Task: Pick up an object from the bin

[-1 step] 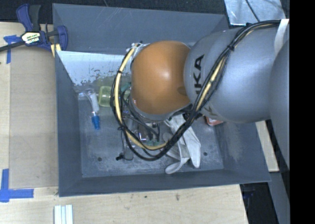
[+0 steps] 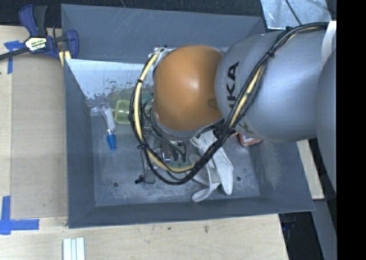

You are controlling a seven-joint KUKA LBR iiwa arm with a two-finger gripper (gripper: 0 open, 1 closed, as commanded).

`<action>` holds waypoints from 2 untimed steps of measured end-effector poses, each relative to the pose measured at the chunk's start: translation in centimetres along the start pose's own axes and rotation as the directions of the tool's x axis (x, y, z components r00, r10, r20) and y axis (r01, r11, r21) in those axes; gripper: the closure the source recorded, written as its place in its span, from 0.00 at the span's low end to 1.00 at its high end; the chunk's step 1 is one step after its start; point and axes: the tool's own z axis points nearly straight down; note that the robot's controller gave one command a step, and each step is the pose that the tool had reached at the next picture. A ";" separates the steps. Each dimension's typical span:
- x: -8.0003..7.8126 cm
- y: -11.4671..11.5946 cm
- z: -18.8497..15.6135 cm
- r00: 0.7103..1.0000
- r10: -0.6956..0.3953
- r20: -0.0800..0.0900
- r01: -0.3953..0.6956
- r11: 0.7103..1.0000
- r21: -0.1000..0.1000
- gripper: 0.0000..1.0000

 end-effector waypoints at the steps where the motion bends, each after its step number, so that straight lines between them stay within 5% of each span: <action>1: -2.9 -5.3 -0.3 1.000 -0.001 0.001 0.001 1.000 -0.001 0.00; 2: -3.7 -6.8 -0.3 1.000 0.005 0.001 -0.005 1.000 0.000 0.00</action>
Offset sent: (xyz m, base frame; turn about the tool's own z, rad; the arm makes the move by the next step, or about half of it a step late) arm 0.0772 -0.0531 0.0077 0.1028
